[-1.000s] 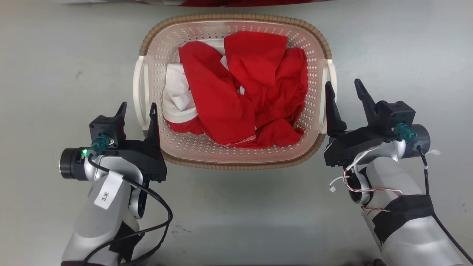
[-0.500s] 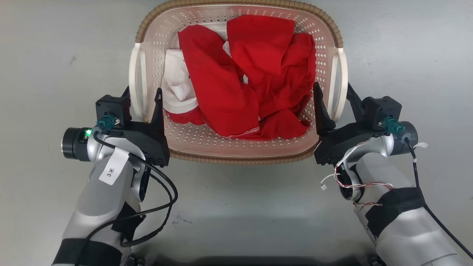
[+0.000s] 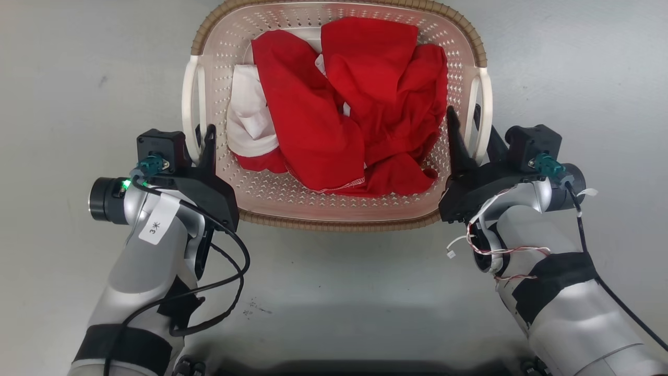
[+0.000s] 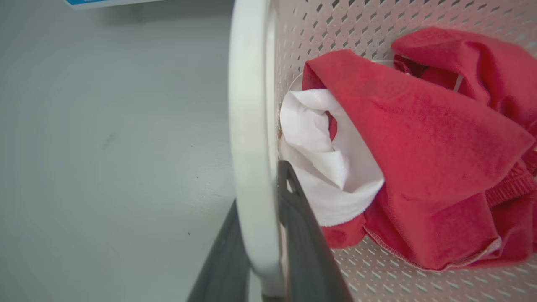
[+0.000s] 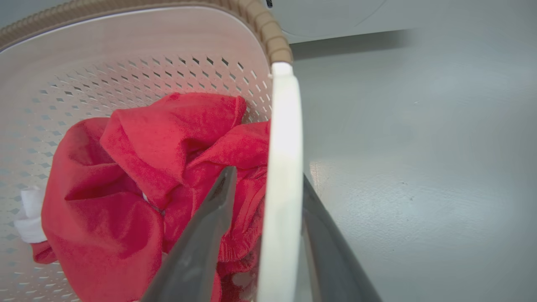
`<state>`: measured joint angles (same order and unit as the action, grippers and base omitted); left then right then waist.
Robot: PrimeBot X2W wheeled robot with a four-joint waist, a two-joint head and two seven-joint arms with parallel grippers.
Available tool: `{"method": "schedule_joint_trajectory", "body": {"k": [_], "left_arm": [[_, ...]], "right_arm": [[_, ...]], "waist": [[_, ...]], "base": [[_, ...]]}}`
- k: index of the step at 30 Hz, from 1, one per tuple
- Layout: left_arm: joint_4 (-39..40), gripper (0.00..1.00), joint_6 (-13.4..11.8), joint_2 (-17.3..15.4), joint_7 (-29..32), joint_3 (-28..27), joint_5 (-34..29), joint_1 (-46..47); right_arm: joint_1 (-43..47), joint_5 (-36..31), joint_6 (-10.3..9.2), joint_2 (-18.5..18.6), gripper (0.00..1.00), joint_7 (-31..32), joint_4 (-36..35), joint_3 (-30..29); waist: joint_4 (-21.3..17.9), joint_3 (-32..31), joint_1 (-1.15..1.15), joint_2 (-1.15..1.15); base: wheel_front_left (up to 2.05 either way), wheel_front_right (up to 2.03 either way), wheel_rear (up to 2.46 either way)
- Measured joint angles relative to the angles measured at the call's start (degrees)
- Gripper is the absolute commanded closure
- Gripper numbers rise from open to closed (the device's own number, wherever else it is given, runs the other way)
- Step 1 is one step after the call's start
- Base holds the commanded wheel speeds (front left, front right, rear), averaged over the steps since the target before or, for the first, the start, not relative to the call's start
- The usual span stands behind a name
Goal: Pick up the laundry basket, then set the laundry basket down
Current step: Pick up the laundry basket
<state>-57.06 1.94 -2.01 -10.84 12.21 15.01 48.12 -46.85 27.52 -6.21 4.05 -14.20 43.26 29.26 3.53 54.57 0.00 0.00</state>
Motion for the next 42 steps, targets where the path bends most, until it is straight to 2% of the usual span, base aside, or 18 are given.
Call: {"method": "schedule_joint_trajectory", "body": {"k": [1, 12, 19, 31, 42], "left_arm": [[-0.27, 1.0, 0.15, -0.02, -0.19, 0.05, 0.04, 0.22], [-4.95, 1.0, 0.66, 0.74, -0.93, 1.8, 1.83, 0.7], [-4.88, 1.0, 0.43, 0.38, -1.36, 6.0, 9.0, -1.87], [-3.44, 1.0, -3.54, 0.16, 0.7, 14.61, 18.03, -7.13], [-3.37, 1.0, -5.5, -0.46, 5.1, 20.8, 23.96, -12.09]], "right_arm": [[-0.14, 0.49, -0.35, 0.08, 1.0, -0.01, 0.25, 0.12], [-0.91, 3.07, -0.93, 0.13, 1.0, -0.02, 6.02, 1.75], [-0.8, 6.31, -1.35, 0.14, 1.0, 0.0, 8.38, 4.99], [0.17, 10.58, -1.35, 0.12, 1.0, 3.41, 13.69, 9.29], [4.68, 15.97, -1.36, 0.16, 1.0, 7.78, 14.91, 14.26]], "waist": [[-0.04, 0.02, 0.0, 0.0], [0.14, -2.44, 0.0, 0.0], [0.01, -6.36, 0.0, 0.0], [-0.53, -15.51, -0.01, 0.0], [-0.51, -24.73, -0.02, 0.0]], "base": [[0.0, 0.0, 0.0], [0.0, 0.0, 0.0], [0.0, 0.0, 0.0], [0.0, 0.0, 0.0], [0.0, 0.0, 0.0]]}}
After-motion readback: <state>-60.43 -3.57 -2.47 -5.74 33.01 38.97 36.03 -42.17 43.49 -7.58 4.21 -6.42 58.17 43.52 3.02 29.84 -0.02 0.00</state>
